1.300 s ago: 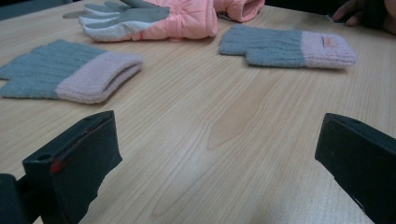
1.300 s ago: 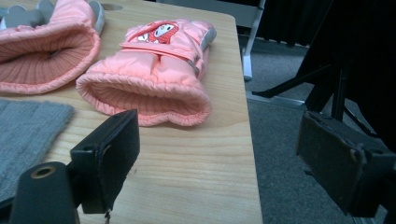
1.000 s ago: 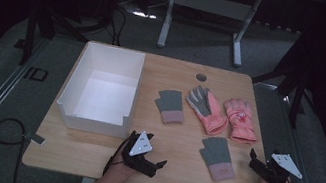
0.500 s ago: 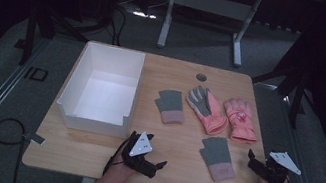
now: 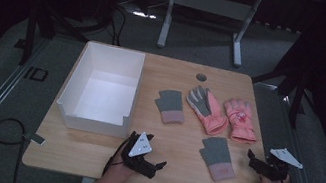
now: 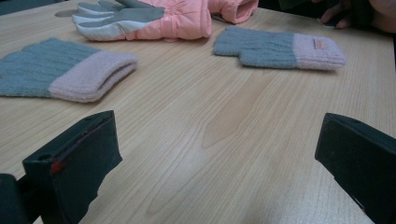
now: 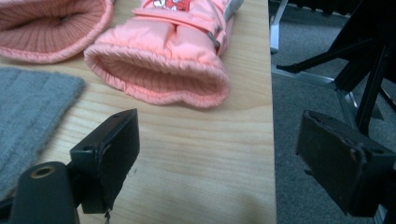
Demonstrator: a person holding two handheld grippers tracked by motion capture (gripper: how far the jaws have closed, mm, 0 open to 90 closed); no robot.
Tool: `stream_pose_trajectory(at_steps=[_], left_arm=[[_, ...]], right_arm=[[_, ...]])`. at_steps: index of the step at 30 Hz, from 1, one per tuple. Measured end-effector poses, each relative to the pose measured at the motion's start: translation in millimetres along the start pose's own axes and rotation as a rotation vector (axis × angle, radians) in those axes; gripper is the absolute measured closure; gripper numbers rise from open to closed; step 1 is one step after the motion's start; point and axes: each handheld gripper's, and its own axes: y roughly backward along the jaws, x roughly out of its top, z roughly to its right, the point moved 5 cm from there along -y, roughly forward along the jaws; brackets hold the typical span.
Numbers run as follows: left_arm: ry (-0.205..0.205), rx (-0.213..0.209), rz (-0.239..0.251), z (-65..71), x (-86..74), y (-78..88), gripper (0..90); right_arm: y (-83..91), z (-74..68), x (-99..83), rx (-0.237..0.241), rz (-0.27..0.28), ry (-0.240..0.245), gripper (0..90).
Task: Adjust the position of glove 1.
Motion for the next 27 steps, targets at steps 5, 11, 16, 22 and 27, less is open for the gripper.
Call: stream_pose_trajectory(at_steps=[5, 11, 16, 22, 27], left_arm=[[0.003, -0.001, 0.002, -0.1, 0.0, 0.1, 0.0], [0.001, -0.001, 0.001, 0.0, 0.0, 0.0, 0.0], [0.002, -0.001, 0.001, -0.2, 0.0, 0.0, 0.0], [0.003, 0.000, 0.001, -0.2, 0.0, 0.1, 0.0], [-0.001, 0.001, 0.001, 0.0, 0.0, 0.0, 0.0]], right_arm=[[2.3, 0.6, 5.2, -0.019, -0.003, -0.008, 13.5], [6.0, 4.1, 11.1, -0.040, -0.020, -0.034, 13.5], [7.1, 3.6, 16.9, -0.056, -0.024, -0.035, 13.5], [11.0, -1.3, 30.3, -0.044, -0.020, -0.049, 13.5], [16.1, -5.6, 49.4, -0.020, -0.016, -0.060, 12.8]])
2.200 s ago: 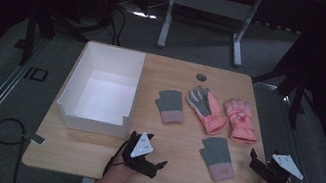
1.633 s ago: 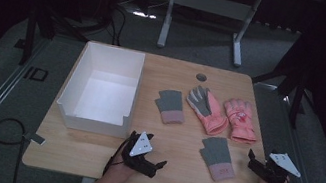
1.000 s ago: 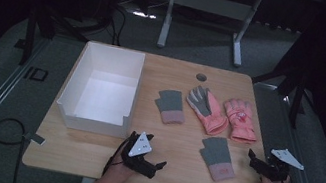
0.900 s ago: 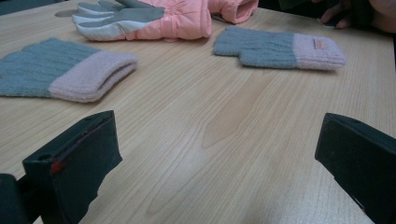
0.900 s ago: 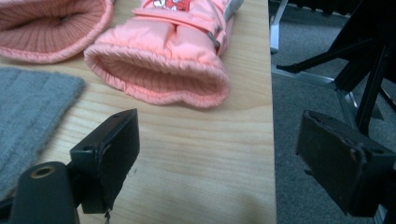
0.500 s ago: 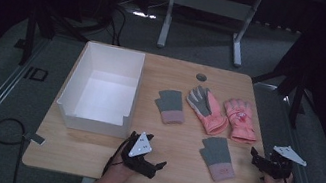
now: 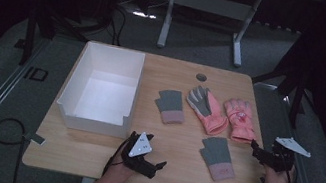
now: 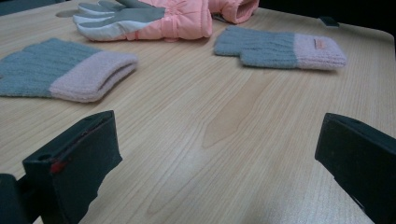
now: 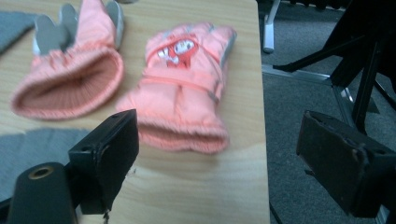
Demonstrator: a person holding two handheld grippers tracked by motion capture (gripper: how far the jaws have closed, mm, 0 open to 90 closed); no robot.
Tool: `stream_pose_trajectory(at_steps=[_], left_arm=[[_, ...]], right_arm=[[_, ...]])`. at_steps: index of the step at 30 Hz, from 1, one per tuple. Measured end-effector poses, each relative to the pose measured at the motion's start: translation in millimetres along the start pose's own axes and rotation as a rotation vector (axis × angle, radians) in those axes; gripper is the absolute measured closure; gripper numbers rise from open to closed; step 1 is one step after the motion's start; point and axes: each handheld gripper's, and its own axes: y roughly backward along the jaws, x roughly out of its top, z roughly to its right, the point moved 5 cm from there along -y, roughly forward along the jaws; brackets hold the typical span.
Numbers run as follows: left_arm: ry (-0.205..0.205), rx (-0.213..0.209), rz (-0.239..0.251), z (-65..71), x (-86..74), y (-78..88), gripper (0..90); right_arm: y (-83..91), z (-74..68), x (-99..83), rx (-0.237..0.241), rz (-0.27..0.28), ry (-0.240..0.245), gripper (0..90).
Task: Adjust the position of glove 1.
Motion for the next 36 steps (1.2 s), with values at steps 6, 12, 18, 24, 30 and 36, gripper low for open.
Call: stream_pose_trajectory(at_steps=[6, 12, 18, 24, 30, 36], left_arm=[[0.003, -0.002, 0.001, 0.0, 0.1, -0.3, 0.0], [0.003, -0.004, 0.001, 0.1, 0.1, -0.2, 0.0], [0.003, -0.003, 0.001, 0.0, 0.0, -0.2, 0.0], [0.003, -0.004, 0.000, 0.1, 0.1, -0.2, 0.0], [0.001, -0.006, 0.002, 0.2, 0.1, -0.2, 0.0], [0.002, -0.007, 0.001, 0.1, 0.1, -0.3, 0.0]], right_arm=[[5.5, -7.4, 25.1, -0.004, 0.026, 0.007, 11.3], [8.1, -14.1, 50.7, -0.037, 0.081, -0.002, 11.9], [5.9, -22.3, 68.5, -0.003, 0.056, -0.009, 14.3], [2.4, -39.9, 92.8, 0.017, 0.077, 0.023, 12.2], [0.6, -55.9, 108.0, 0.038, 0.102, 0.034, 10.9], [-3.8, -77.2, 121.4, 0.101, 0.105, 0.044, 10.9]])
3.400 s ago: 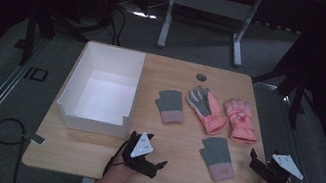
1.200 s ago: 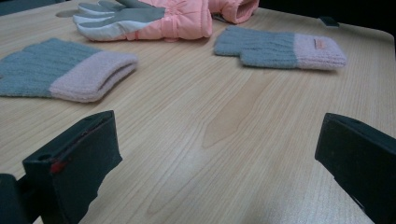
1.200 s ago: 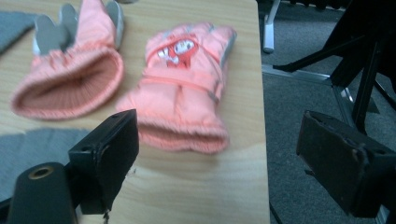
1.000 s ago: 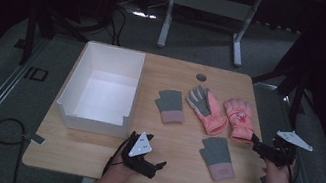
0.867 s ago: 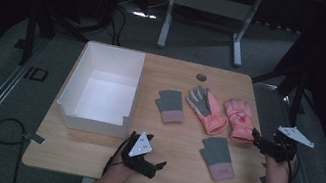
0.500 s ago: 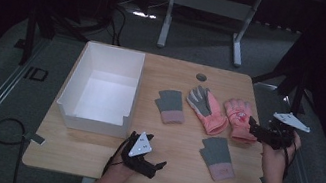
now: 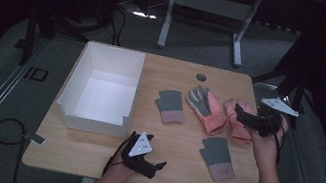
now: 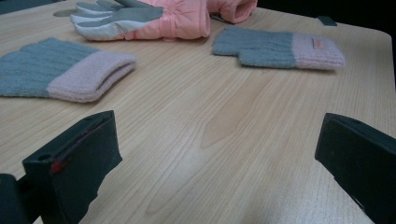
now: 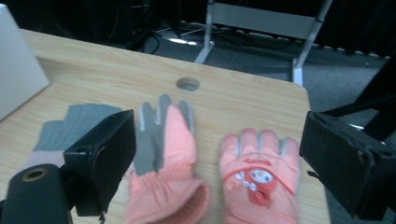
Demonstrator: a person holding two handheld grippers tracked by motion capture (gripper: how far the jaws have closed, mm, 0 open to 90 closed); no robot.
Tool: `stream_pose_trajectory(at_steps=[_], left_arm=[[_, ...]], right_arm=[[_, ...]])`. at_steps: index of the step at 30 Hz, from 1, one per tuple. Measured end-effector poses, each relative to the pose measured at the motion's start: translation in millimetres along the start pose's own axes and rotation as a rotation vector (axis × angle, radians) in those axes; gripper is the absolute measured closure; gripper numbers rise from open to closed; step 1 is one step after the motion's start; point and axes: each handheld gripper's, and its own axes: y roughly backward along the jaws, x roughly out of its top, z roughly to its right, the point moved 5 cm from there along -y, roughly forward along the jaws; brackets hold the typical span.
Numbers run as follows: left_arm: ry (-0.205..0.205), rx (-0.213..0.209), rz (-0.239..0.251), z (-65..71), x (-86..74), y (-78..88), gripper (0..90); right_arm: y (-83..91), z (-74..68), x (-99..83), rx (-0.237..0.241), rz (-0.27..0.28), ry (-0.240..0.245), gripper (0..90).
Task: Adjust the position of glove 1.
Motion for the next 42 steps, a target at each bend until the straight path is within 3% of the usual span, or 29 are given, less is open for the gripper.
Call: stream_pose_trajectory(at_steps=[5, 20, 32, 42], left_arm=[[0.000, 0.000, -0.001, 0.1, 0.0, -0.1, 0.0], [0.000, -0.003, 0.001, 0.2, 0.0, -0.1, 0.0], [-0.001, -0.005, 0.000, 0.3, 0.0, 0.0, 0.0], [-0.004, -0.009, 0.000, 0.2, 0.0, 0.1, 0.0]], right_arm=[[-5.2, -12.6, 6.2, 0.031, 0.003, 0.019, 12.9], [-32.0, -73.2, 23.8, 0.190, -0.005, 0.104, 23.0], [-68.0, -124.6, 17.6, 0.316, -0.059, 0.177, 31.9], [-103.1, -159.9, 7.5, 0.356, -0.112, 0.224, 39.0]])
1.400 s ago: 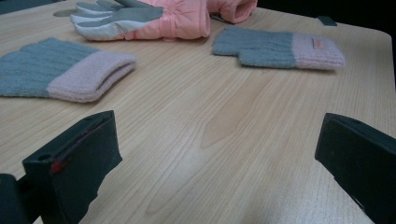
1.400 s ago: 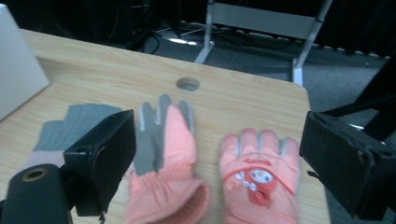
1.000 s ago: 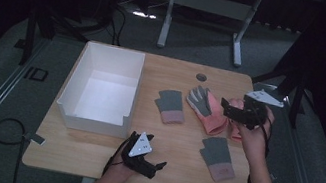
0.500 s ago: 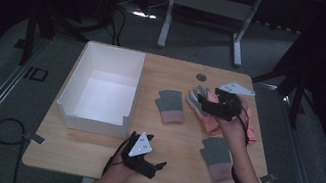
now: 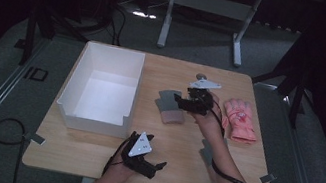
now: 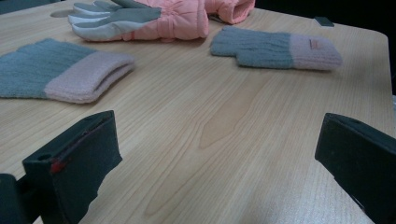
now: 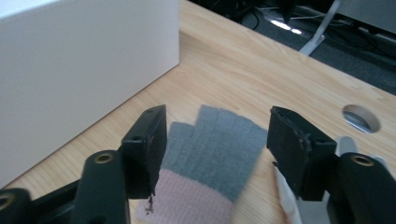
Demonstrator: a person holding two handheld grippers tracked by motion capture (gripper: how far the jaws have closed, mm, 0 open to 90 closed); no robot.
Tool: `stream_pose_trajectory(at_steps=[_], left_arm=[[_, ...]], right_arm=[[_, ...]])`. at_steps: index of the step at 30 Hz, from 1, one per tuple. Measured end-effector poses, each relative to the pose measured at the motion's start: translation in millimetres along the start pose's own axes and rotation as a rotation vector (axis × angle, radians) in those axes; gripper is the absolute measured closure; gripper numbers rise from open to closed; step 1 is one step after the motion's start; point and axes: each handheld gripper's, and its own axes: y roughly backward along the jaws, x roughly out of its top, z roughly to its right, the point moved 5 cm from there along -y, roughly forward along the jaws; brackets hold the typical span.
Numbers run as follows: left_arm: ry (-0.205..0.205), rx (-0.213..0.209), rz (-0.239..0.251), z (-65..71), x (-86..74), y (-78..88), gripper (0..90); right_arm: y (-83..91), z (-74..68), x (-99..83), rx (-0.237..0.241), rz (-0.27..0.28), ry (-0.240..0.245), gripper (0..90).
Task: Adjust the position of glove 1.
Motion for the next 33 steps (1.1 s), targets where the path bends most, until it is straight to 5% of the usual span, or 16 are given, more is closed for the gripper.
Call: stream_pose_trajectory(at_steps=[15, 23, 30, 33], left_arm=[[0.000, -0.007, 0.002, 0.2, 0.1, 0.1, 0.0], [-0.003, -0.009, 0.001, 0.4, 0.1, 0.1, 0.0], [-0.006, -0.011, 0.000, 0.5, 0.0, 0.0, 0.0], [-0.007, -0.010, 0.001, 0.8, 0.0, 0.0, 0.0]], right_arm=[[-56.2, 3.2, -12.6, 0.008, -0.134, 0.007, 49.9], [-79.5, 12.1, -34.0, 0.019, -0.243, -0.031, 54.9], [-97.5, 11.3, -50.0, 0.029, -0.311, -0.012, 59.7], [-99.4, 10.5, -51.6, 0.029, -0.306, -0.015, 64.0]])
